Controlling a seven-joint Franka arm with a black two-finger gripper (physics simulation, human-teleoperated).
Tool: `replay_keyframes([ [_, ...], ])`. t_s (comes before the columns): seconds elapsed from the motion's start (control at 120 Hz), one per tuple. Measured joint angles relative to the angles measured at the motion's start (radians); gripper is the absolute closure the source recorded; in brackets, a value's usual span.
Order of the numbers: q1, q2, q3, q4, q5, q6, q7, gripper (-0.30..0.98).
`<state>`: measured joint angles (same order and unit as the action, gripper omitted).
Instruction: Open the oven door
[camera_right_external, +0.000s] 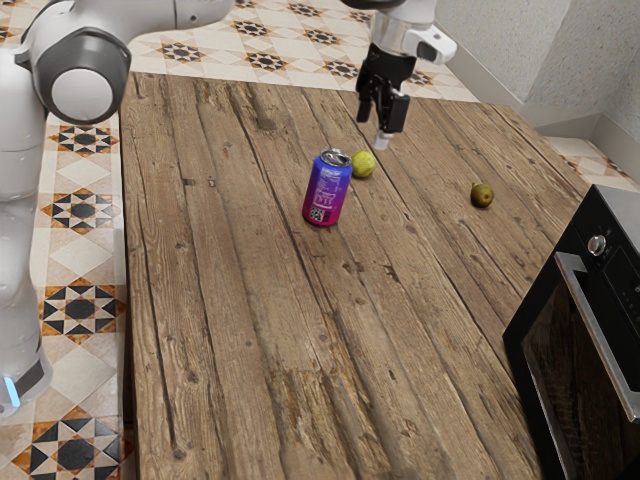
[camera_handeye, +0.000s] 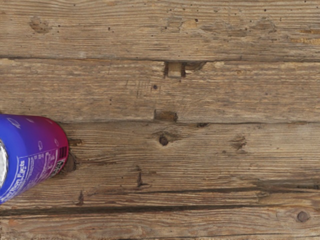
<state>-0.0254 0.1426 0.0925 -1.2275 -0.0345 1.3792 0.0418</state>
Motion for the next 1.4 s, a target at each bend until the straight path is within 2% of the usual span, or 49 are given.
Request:
replay_keyframes([
  [0.258, 0.001, 0.004, 0.002, 0.004, 0.009, -0.011, -0.043, 0.0],
  [0.333, 0.006, -0.038, -0.009, 0.112, 0.015, -0.027, -0.044, 0.0],
  [0.442, 0.073, -0.097, -0.227, 0.165, 0.083, 0.056, 0.124, 0.0],
  [0.55, -0.01, -0.091, -0.359, 0.172, 0.152, 0.13, 0.304, 0.0],
  [0.633, -0.061, -0.058, -0.425, 0.162, 0.206, 0.209, 0.422, 0.0],
  [0.733, -0.013, -0.092, -0.468, 0.056, 0.259, 0.301, 0.541, 0.0],
  [0.8, 0.053, -0.258, -0.476, -0.151, 0.266, 0.395, 0.609, 0.0],
  [0.875, 0.009, -0.368, -0.491, -0.291, 0.236, 0.499, 0.679, 0.0],
  [0.958, -0.057, -0.417, -0.496, -0.381, 0.206, 0.618, 0.748, 0.0],
  [1.067, -0.162, -0.349, -0.484, -0.397, 0.197, 0.763, 0.828, 0.0],
  [1.217, -0.408, -0.162, -0.271, -0.28, 0.209, 0.881, 0.918, 0.0],
  [1.4, -0.461, -0.028, -0.208, -0.141, 0.241, 0.879, 0.996, 0.0],
])
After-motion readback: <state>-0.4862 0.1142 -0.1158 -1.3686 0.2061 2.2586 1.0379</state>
